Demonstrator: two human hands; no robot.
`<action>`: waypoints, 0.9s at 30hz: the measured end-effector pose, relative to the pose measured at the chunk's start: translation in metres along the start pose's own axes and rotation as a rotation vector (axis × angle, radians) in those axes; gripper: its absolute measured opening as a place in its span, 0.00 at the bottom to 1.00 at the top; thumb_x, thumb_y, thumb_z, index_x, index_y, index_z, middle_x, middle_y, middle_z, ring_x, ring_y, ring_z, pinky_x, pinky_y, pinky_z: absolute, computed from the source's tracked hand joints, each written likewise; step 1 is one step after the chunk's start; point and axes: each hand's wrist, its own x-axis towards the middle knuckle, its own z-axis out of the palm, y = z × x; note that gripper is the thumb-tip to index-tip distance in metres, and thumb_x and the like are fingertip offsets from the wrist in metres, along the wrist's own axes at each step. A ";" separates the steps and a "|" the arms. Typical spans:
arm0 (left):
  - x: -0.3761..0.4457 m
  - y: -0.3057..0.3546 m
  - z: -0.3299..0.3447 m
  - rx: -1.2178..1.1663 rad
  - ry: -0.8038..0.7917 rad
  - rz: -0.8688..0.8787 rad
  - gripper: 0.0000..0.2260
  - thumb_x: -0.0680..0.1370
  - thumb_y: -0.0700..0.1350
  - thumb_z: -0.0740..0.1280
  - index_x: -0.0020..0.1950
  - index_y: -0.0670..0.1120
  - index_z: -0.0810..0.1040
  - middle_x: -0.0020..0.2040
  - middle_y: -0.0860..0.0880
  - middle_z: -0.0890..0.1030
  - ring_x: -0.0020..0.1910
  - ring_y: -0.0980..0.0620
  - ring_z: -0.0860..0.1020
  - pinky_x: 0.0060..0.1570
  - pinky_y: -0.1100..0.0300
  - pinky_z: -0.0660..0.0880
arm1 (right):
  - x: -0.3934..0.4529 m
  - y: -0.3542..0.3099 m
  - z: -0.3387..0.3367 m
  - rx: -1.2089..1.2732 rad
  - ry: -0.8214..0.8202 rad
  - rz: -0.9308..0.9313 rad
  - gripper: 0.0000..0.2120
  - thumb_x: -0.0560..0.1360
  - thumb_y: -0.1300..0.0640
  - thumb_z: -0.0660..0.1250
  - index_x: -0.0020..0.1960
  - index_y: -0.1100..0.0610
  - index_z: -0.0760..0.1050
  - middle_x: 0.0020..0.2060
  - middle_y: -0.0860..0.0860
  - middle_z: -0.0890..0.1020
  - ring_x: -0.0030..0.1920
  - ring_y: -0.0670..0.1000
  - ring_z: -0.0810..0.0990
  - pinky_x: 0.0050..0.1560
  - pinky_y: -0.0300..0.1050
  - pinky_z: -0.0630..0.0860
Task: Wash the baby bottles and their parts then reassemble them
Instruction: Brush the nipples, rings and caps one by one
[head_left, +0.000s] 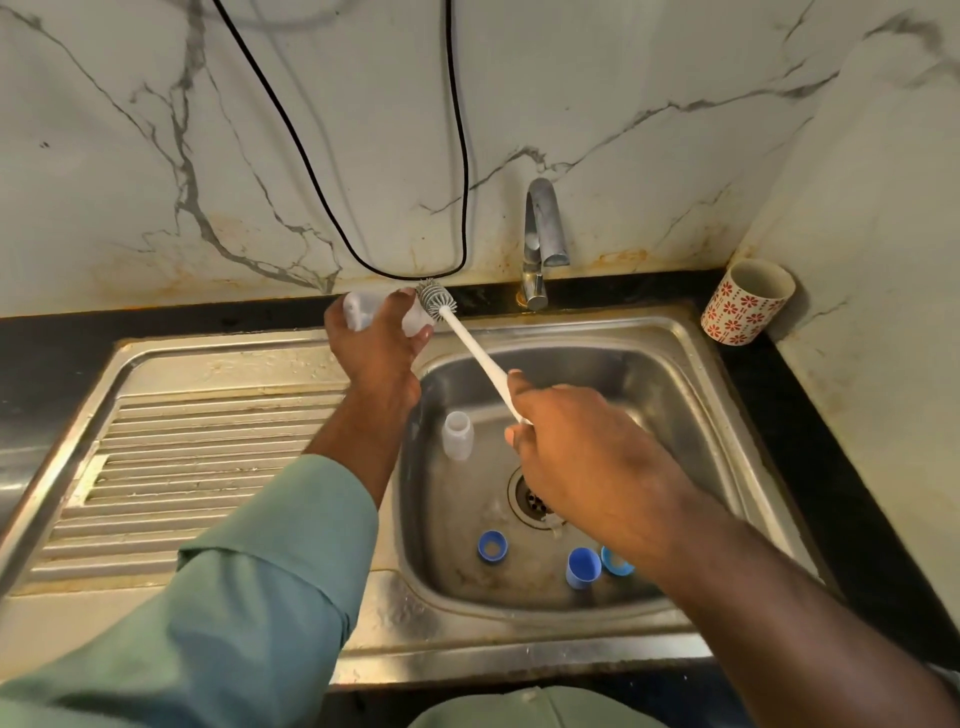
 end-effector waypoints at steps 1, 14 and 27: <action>-0.001 0.000 0.002 -0.024 0.009 -0.014 0.26 0.70 0.35 0.77 0.61 0.51 0.69 0.63 0.41 0.73 0.58 0.38 0.78 0.42 0.50 0.83 | 0.000 -0.001 0.000 -0.021 -0.006 -0.002 0.24 0.83 0.56 0.56 0.77 0.54 0.55 0.53 0.53 0.76 0.50 0.53 0.79 0.50 0.49 0.79; -0.019 -0.008 0.008 -0.223 0.112 -0.065 0.26 0.71 0.36 0.77 0.63 0.49 0.69 0.61 0.41 0.73 0.54 0.41 0.79 0.42 0.49 0.83 | 0.006 -0.002 0.001 -0.091 0.068 -0.016 0.26 0.83 0.55 0.56 0.78 0.52 0.52 0.54 0.53 0.75 0.50 0.55 0.79 0.48 0.50 0.78; -0.023 -0.009 -0.012 -0.371 -0.003 -0.300 0.27 0.71 0.45 0.75 0.69 0.45 0.72 0.63 0.40 0.74 0.59 0.40 0.76 0.46 0.46 0.81 | -0.005 0.016 0.002 -0.047 0.105 -0.010 0.26 0.83 0.50 0.56 0.78 0.47 0.53 0.52 0.50 0.75 0.49 0.52 0.79 0.50 0.53 0.80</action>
